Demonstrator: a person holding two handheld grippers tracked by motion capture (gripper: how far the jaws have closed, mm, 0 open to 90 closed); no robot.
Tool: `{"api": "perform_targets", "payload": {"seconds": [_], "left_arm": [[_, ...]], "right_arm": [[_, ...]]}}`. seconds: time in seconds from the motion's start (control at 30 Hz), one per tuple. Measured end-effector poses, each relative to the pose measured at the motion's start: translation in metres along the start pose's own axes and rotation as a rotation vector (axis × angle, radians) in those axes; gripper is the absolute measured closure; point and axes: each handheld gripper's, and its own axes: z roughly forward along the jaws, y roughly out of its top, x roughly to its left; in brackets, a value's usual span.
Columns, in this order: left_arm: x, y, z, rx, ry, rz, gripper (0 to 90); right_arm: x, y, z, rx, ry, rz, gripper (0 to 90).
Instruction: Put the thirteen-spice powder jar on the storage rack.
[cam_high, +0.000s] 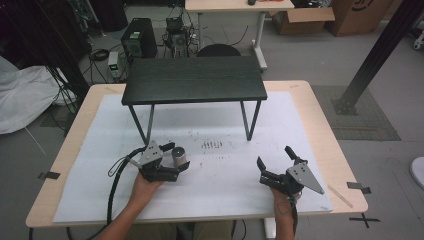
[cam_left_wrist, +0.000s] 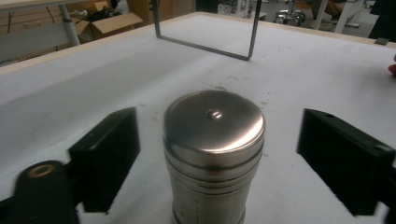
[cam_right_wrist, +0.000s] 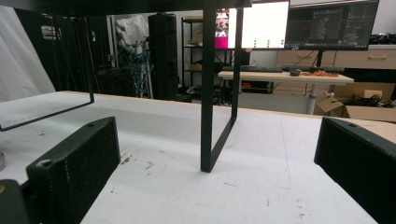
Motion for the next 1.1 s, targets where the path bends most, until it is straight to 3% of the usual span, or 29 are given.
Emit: {"api": "perform_targets", "payload": {"seconds": [0.83,1.1], "left_arm": [[0.0029,-0.0012,-0.0019,-0.023,-0.017,-0.023,45.1],[0.0041,-0.0014,-0.0020,-0.025,-0.014,-0.037,48.3]], "right_arm": [[-0.0002,-0.0001,-0.0006,-0.003,0.007,0.004,0.3],[-0.0004,-0.0002,-0.0008,-0.005,0.008,0.006,0.4]]}}
